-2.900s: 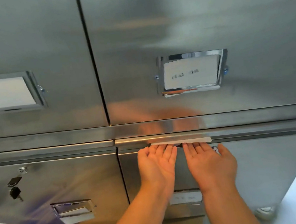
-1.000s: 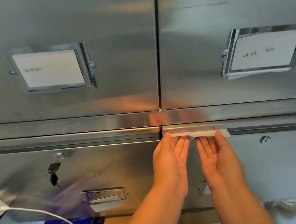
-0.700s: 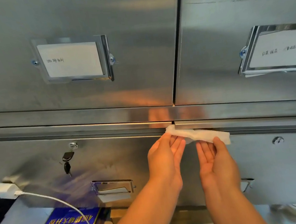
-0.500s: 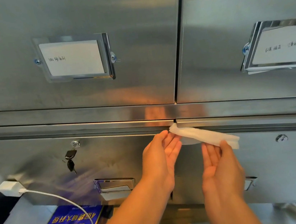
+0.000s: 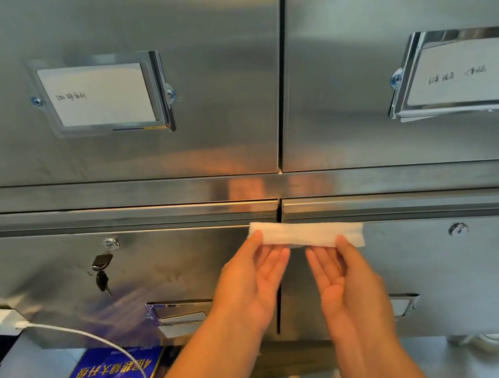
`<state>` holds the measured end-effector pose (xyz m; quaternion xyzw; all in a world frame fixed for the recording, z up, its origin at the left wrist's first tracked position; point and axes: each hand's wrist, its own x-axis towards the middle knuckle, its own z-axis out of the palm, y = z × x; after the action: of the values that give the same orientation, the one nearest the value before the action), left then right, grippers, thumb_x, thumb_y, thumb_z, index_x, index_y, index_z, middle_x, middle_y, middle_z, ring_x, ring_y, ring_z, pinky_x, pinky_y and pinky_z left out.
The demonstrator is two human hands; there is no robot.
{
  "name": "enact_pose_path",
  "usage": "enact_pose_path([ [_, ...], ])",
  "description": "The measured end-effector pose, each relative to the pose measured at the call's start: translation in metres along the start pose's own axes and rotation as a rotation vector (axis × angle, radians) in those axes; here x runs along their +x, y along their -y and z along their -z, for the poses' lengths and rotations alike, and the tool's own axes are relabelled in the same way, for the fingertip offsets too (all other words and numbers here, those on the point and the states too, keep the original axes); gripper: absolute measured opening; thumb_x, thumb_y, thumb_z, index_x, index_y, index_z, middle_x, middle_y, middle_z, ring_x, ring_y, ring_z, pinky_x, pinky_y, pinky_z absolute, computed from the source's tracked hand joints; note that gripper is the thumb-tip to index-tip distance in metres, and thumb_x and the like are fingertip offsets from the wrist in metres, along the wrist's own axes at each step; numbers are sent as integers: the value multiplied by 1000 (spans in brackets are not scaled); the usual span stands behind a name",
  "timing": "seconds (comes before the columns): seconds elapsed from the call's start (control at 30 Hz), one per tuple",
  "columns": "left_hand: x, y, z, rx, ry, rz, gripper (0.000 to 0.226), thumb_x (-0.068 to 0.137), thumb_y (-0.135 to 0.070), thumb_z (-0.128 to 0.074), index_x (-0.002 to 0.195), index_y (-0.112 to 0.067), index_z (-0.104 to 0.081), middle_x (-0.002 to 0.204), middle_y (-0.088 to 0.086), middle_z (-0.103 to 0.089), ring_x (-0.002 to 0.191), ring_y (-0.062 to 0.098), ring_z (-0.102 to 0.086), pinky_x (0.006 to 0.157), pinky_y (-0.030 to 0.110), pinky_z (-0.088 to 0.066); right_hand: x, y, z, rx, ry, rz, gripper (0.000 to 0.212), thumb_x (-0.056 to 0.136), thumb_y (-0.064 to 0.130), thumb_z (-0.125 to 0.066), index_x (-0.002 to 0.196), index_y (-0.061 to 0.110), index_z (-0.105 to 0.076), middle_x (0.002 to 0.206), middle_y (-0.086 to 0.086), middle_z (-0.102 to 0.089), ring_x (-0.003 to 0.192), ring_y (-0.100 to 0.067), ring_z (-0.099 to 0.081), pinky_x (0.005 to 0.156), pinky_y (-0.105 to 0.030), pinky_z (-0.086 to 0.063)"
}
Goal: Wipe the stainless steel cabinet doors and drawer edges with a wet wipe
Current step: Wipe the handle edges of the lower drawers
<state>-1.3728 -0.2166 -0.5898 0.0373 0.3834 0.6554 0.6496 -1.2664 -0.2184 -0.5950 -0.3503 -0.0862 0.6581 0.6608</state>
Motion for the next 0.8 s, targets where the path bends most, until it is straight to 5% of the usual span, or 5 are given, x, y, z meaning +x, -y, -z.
enact_pose_path([
  [0.13,-2,-37,16,-24,-78,-60,10,91,-10,-58,98,-4,-61,85,16,-72,78,24,-70,61,31,-56,-3,-24,-25,-19,12,-112,11,90,14,-60,99,9,-63,84,-8,-74,77,-17,-72,72,-29,-58],
  [0.23,-2,-58,17,-60,-96,-99,9,92,-10,-56,99,-4,-60,100,17,-68,92,26,-67,75,37,-55,-3,-38,-46,-28,27,-146,4,91,16,-59,92,15,-63,81,-5,-74,76,-15,-71,82,-33,-55],
  [0.43,-2,-81,21,-215,2,-55,31,102,-23,-36,103,2,-53,125,21,-57,120,36,-52,103,45,-39,0,-50,-70,187,99,-147,23,99,14,-38,110,11,-58,111,-11,-64,102,-28,-61,98,-43,-44],
  [0.6,-5,-106,28,-347,145,9,57,100,-40,-30,124,10,-44,129,30,-51,123,43,-46,107,49,-33,-7,-67,-82,315,169,-159,41,97,14,-31,135,7,-44,130,-13,-55,124,-33,-48,108,-46,-35],
  [0.8,-1,-143,39,-377,118,60,61,99,-46,-29,125,6,-47,126,29,-54,118,43,-50,107,51,-34,-20,-98,-108,351,207,-112,38,95,12,-29,125,6,-52,125,-14,-60,120,-32,-53,109,-46,-34],
])
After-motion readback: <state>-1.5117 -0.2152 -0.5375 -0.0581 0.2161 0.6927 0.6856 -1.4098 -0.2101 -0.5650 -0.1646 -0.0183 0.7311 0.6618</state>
